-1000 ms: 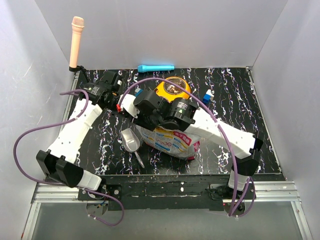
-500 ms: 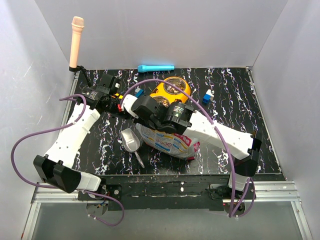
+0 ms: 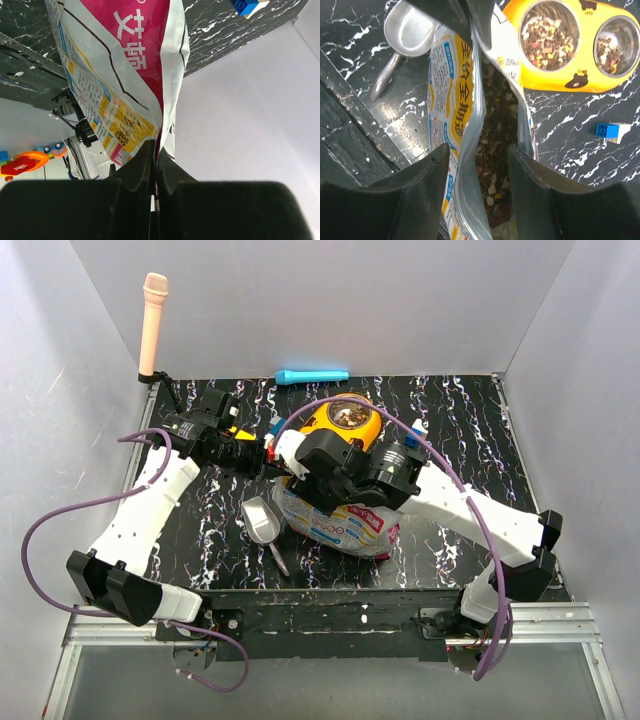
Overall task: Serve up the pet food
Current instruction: Close the pet food bag at the center of the board.
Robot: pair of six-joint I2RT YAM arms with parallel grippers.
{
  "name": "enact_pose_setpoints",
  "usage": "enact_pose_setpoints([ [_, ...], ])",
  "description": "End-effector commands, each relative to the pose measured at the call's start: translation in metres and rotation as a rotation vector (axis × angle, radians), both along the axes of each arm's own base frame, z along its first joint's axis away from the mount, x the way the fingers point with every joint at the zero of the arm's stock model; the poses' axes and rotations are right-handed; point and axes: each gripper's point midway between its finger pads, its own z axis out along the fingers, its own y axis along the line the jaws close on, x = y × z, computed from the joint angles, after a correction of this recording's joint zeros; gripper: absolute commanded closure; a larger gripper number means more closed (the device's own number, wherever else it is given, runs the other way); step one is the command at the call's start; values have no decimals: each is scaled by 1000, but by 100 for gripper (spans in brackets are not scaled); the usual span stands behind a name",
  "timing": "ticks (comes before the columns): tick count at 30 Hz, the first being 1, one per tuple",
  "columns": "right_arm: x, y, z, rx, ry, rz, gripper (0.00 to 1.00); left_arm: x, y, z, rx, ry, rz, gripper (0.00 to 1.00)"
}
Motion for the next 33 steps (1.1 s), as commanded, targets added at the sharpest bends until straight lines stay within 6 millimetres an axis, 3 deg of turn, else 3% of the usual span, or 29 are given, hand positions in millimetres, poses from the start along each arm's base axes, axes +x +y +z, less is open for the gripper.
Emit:
enact_pose_setpoints([
  [1, -5, -10, 8, 43, -16, -2, 41, 8, 4, 36, -68, -114, 49, 100],
  [5, 0, -11, 7, 11, -35, -4, 41, 9, 2, 40, -84, -115, 56, 100],
  [7, -1, -9, 8, 11, -30, 8, 48, 13, 0, 45, -103, -135, 57, 100],
  [8, -1, -9, 9, 24, -20, 4, 55, 15, -2, 48, -112, -161, 49, 100],
  [9, -2, -10, 12, 52, -2, -7, 80, 18, -2, 51, -114, -186, 48, 100],
  [10, -5, -10, 15, 93, 30, -4, 98, 18, -1, 52, -114, -197, 50, 100],
  [12, -22, -5, 24, 207, 134, 55, 98, 18, 0, 51, -112, -214, 52, 100],
  [13, -33, -5, 38, 285, 166, 99, 86, 17, 0, 47, -111, -204, 53, 100],
  [16, -53, -5, 62, 415, 249, 140, 24, 13, 0, 44, -116, -190, 52, 100],
  [21, -52, -6, 92, 535, 241, 176, 15, 12, 0, 46, -118, -192, 47, 100],
  [27, -15, -4, 89, 512, 274, 108, 13, 8, 0, 52, -133, -196, 38, 100],
  [30, 0, 3, 78, 452, 273, 68, 12, 7, -2, 53, -148, -189, 35, 100],
  [33, 3, 13, 66, 409, 316, 68, 12, 7, -4, 55, -157, -185, 33, 100],
])
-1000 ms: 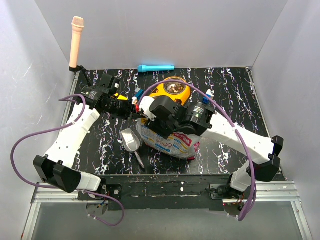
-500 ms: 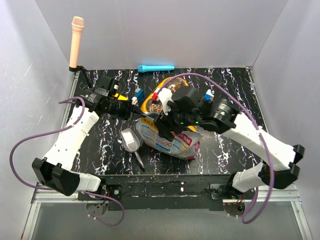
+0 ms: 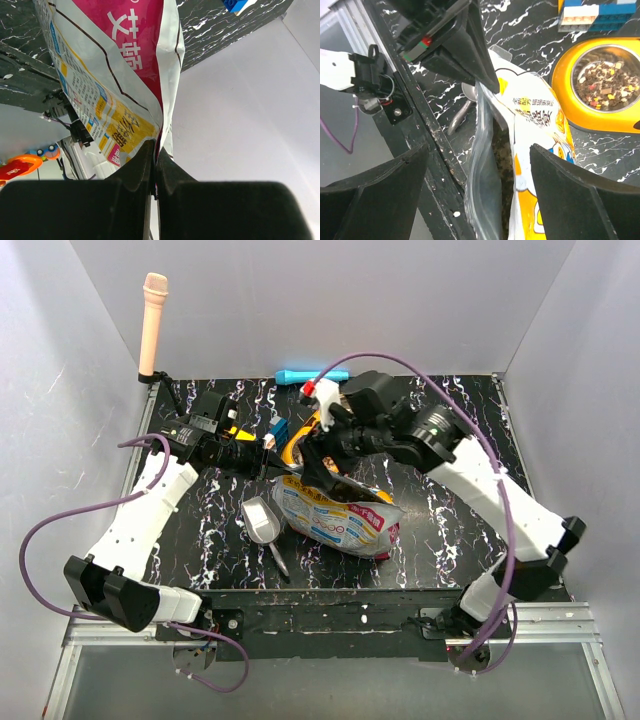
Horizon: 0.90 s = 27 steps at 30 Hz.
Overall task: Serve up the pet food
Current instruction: Close the pet food bag at the center of the board.
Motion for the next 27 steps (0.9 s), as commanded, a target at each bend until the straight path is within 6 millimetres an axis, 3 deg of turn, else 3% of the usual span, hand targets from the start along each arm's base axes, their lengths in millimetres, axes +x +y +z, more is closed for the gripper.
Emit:
enact_pose_setpoints([
  [1, -3, 11, -4, -39, 48, 38, 12, 4, -2, 54, -124, -151, 16, 100],
  [6, -10, 25, -26, -152, -9, 23, 12, 6, -5, 56, -137, -135, 9, 100],
  [10, 15, 13, -36, -364, -247, -165, 20, 6, -7, 57, -140, -124, 7, 100],
  [14, 32, -4, -35, -546, -451, -274, 50, 9, -7, 57, -143, -116, 13, 100],
  [16, 38, -10, -34, -605, -544, -304, 58, 10, -7, 58, -147, -114, 20, 100],
  [21, 29, -7, -48, -589, -553, -212, 60, 17, -7, 61, -165, -126, 31, 100],
  [24, 21, 1, -53, -557, -526, -138, 48, 18, -6, 61, -169, -129, 34, 100],
  [27, 19, 8, -57, -541, -507, -109, 50, 19, -6, 59, -168, -124, 37, 100],
])
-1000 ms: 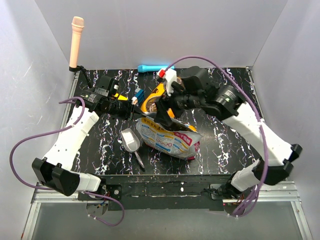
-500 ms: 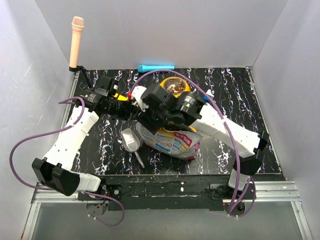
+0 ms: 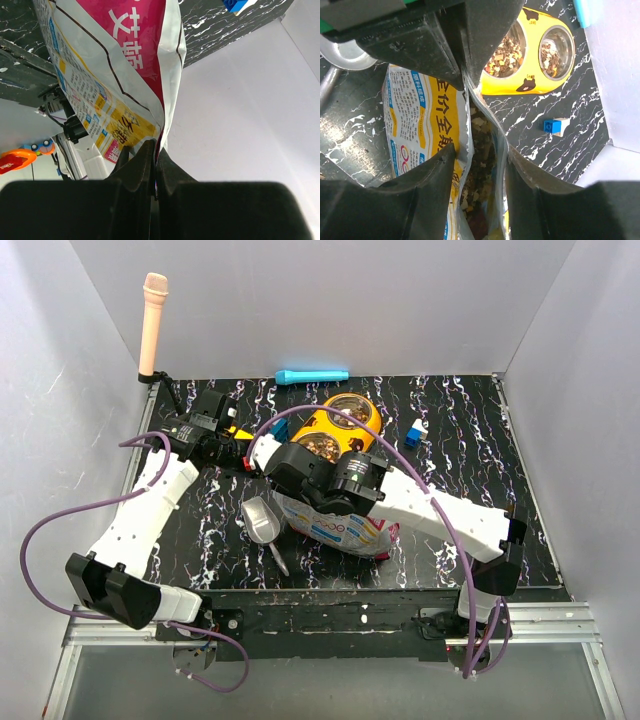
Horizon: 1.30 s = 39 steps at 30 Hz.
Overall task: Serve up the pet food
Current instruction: Close the pet food bag at the center of the board.
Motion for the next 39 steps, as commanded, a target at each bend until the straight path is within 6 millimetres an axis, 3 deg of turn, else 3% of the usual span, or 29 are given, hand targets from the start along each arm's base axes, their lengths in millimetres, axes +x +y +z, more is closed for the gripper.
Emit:
enact_pose_setpoints([
  [1, -1, 1, 12, 40, -2, 45, 51, 16, -4, 58, -145, -154, 29, 100],
  [3, 1, 1, 7, 16, -5, 43, 56, 16, -4, 59, -146, -159, 35, 100],
  [4, 2, 0, 4, 2, -8, 37, 66, 17, -3, 61, -148, -164, 39, 100],
  [6, 7, -5, 2, -19, -38, 9, 96, 19, -2, 62, -147, -175, 51, 100],
  [7, 9, -9, 3, -30, -54, -2, 99, 20, -1, 64, -141, -188, 55, 100],
  [10, 5, -21, -6, -71, -29, -5, 99, 27, 7, 68, -106, -245, 78, 100],
  [13, -24, -27, -7, 42, 155, 77, 99, 27, 22, 65, -16, -234, 84, 100],
  [18, -26, -88, -29, -46, 213, -33, 99, 25, 38, 54, 53, -162, 86, 100],
  [20, -27, -94, -36, -52, 214, -17, 94, 26, 40, 55, 38, -173, 112, 100],
  [28, -17, -77, -43, -71, 221, 25, 85, 23, 39, 55, 25, -165, 123, 100],
  [33, -5, -83, -35, -82, 160, -6, 99, 24, 40, 54, 28, -161, 127, 100],
  [35, -12, -89, -34, -67, 195, 0, 99, 23, 41, 53, 33, -159, 130, 100],
  [39, -43, -81, -29, 79, 422, 66, 99, 28, 37, 54, 3, -202, 115, 100],
])
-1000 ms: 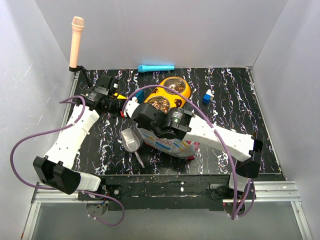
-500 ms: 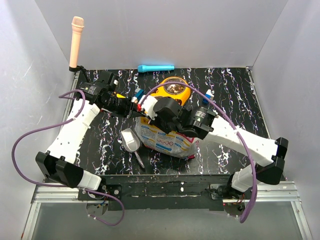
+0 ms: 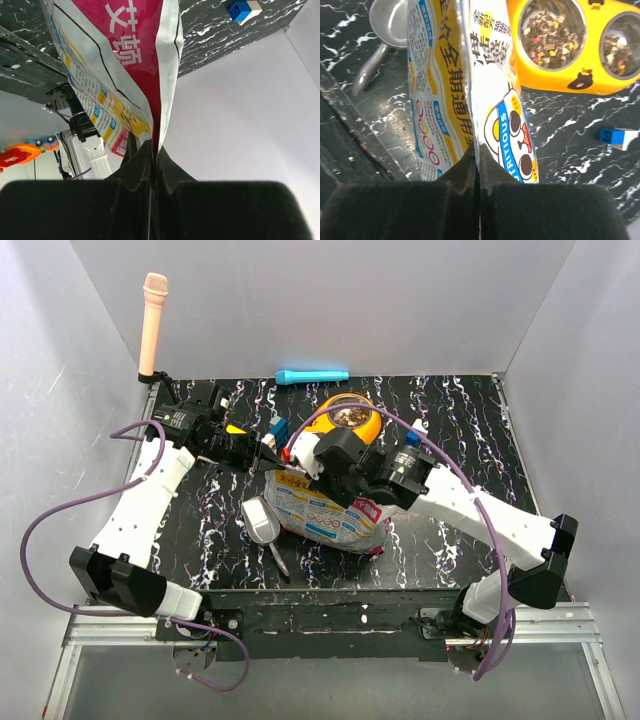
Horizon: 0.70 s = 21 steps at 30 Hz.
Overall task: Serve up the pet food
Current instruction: Close the pet food bag at the center of the board.
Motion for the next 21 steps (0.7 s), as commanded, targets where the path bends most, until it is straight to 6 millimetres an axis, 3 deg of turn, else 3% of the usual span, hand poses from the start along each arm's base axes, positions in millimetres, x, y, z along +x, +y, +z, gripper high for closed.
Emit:
enact_pose_setpoints([
  [1, -40, -41, 2, -25, 264, 22, 99, 23, 14, 51, -68, -268, 86, 100],
  [2, -38, -34, 13, 49, 294, 5, 99, 24, 14, 51, -76, -276, 82, 90],
  [3, -48, -23, 22, 122, 359, 51, 99, 23, 13, 51, -78, -275, 77, 72],
  [4, -46, -20, 28, 163, 384, 36, 99, 20, 12, 53, -75, -276, 67, 54],
  [6, -48, -11, 40, 229, 448, 44, 99, 16, 11, 55, -64, -279, 48, 39],
  [10, -53, -5, 54, 315, 543, 40, 99, 4, -6, 47, -47, -258, 8, 27],
  [14, -50, -5, 55, 363, 629, 9, 99, -19, -50, 38, -83, -199, -49, 14],
  [17, -46, -1, 57, 386, 649, -6, 99, -29, -70, 39, -98, -181, -74, 12],
  [21, -35, 6, 74, 453, 606, -13, 99, -39, -78, 38, -111, -130, -50, 12],
])
